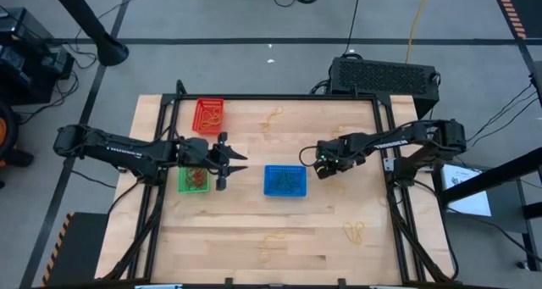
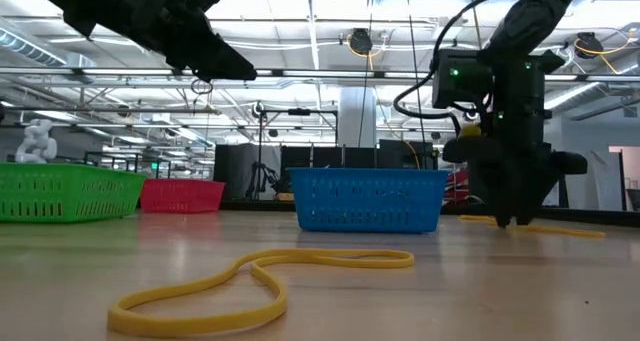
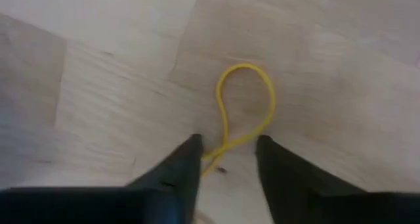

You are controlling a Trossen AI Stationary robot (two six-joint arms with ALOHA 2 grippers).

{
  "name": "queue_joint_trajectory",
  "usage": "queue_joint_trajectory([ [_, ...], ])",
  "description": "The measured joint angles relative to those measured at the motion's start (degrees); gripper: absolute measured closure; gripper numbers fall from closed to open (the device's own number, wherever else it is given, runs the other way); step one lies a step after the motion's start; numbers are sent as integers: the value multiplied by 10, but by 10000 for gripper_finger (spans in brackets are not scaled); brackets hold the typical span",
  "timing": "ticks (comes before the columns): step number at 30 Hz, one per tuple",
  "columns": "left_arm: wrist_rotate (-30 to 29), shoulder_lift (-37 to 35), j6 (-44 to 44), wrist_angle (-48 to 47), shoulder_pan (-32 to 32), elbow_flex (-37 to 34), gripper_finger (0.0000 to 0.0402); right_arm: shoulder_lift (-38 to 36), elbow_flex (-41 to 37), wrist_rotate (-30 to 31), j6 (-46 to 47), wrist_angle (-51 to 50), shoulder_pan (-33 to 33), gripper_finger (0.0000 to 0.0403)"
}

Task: Sort rubber bands into baskets
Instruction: Put the yellow rubber band into the red bin

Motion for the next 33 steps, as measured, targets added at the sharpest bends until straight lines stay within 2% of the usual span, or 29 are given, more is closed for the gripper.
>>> queue_joint_trajectory([
  [4,0,0,0,0,0,0,265,-4,-1,-8,-27,13,0,359],
  [6,0,0,0,0,0,0,265,-6,-1,-11,-46,20,0,389],
  [9,0,0,0,0,0,0,265,-19,5,-9,-55,-4,0,396],
  [13,8,0,0,8,0,-5,265,-56,28,23,-71,-73,1,401],
  [18,18,9,0,101,0,-49,265,-119,49,55,-78,-87,6,402],
  [21,25,22,-1,179,0,-74,265,-156,53,64,-78,-22,24,402],
  [26,93,62,-16,265,0,-79,265,-192,53,95,-87,114,63,403],
  [28,111,80,-24,299,0,-79,265,-194,53,100,-100,184,78,403],
  [33,114,145,-49,404,0,-78,265,-181,53,101,-132,343,113,403],
])
